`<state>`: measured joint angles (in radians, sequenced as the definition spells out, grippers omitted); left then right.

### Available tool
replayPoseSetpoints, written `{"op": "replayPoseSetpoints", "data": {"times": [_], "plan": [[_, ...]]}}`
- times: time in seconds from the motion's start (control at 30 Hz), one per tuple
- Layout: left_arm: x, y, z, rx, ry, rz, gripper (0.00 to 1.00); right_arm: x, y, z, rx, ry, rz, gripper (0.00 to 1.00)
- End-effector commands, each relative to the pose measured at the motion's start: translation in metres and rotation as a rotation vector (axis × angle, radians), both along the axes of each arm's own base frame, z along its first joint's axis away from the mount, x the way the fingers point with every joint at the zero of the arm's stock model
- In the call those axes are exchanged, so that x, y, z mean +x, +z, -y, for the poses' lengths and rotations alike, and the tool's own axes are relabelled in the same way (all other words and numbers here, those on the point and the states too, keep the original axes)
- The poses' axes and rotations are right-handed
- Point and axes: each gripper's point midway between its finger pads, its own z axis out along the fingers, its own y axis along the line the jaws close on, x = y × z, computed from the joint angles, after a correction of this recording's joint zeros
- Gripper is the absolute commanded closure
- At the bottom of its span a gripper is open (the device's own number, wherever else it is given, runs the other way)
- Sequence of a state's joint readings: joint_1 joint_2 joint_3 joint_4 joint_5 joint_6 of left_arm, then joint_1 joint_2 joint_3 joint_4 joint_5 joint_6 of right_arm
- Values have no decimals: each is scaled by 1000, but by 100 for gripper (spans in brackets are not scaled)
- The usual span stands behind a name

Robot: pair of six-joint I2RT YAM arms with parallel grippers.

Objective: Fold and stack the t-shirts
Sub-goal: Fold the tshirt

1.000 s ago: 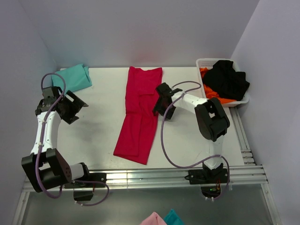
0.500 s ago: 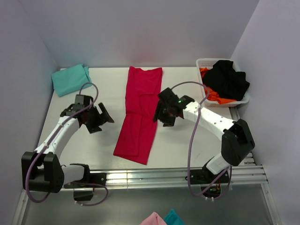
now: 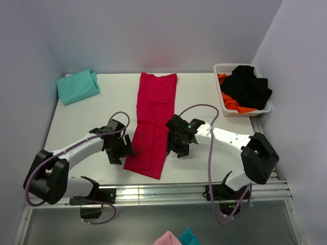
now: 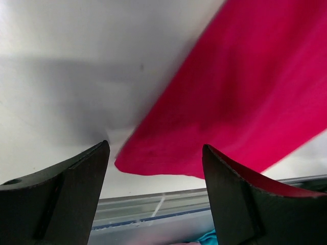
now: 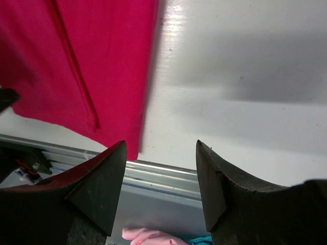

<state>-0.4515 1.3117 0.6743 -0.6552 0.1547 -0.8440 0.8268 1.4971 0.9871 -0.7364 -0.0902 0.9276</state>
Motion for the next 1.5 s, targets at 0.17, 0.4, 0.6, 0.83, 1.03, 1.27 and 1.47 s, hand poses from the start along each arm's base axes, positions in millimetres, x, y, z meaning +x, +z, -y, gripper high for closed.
{"op": "replayPoseSetpoints", "data": {"times": [0.17,0.4,0.6,0.83,1.03,1.27,1.47], "plan": [[-27,-21,12,18,42,11,25,-11,6,21,5,-59,33,36],[-44,-37,20,31,28,-14,69,-18,7,32,10,-84,46,37],[-47,-37,30,21,27,-20,100,-23,19,26,67,-89,55,37],[-39,-7,85,-39,-42,1,100,-36,29,10,143,-70,53,37],[-45,1,119,-27,-111,-5,100,-58,12,7,146,-40,16,38],[-56,-8,119,-15,-112,-45,100,-72,-22,27,94,-68,-15,38],[-60,-12,122,-15,-116,-56,100,-74,-46,31,73,-72,-22,42]]}}
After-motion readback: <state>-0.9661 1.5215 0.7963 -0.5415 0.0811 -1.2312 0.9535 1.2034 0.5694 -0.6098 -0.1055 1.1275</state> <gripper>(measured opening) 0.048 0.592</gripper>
